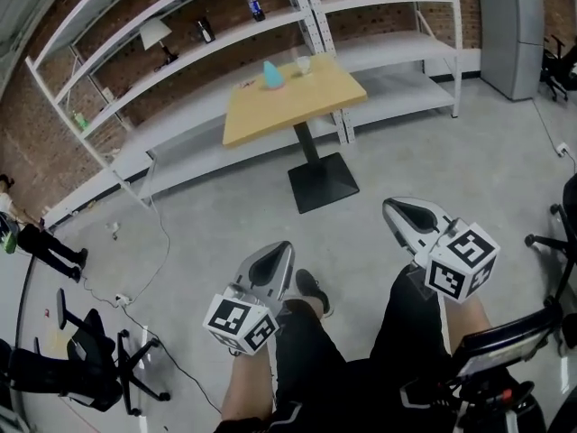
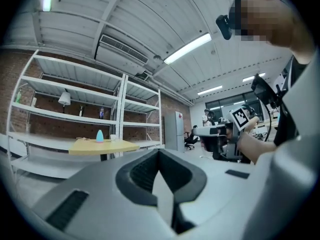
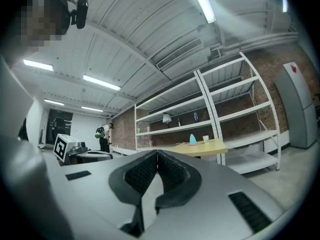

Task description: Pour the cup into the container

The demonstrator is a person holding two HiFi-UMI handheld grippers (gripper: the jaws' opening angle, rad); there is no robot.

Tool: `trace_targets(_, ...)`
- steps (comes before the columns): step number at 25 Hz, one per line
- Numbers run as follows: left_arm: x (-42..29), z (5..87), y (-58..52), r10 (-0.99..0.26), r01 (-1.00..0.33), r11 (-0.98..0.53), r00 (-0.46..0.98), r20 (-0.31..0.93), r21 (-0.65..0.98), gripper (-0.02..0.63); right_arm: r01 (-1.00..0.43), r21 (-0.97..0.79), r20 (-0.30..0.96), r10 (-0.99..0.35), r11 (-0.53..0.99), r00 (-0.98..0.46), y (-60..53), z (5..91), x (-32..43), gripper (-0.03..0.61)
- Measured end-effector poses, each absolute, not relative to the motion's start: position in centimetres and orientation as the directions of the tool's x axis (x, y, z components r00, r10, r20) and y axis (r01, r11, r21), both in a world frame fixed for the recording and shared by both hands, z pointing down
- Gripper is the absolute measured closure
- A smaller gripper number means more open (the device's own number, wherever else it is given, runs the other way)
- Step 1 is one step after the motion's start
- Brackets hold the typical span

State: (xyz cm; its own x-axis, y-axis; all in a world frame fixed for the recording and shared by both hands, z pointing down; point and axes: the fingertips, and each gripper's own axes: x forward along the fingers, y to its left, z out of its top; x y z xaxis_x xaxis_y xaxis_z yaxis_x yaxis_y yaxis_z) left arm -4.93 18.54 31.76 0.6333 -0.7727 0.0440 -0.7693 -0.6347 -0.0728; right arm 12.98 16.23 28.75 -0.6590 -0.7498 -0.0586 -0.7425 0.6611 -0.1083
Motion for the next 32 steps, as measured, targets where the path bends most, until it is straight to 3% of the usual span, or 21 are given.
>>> trace_targets(6, -8.7, 29.6, 10.1, -0.798, -0.798, -0.602, 0.602, -0.013, -0.041, 0.612, -0.726, -0.075, -0.056, -0.73, 0.683, -0.681, 7.5, 26.9, 9.3, 0.577)
trace_targets(15, -11.4, 29.3, -3.7, -0.793, -0.791, -0.608, 0.61, 0.004, -0.067, 0.612, -0.729, -0.067, -0.055, -0.732, 0.681, -0.679, -6.0, 26.2, 6.6, 0.577)
trace_targets(32, -10.6, 29.1, -30.5, -0.762, -0.758, -0.647, 0.647, 0.024, -0.084, 0.612, -0.758, -0.104, -0.08, -0.765, 0.644, -0.639, -31.4, 27.1, 7.2, 0.577)
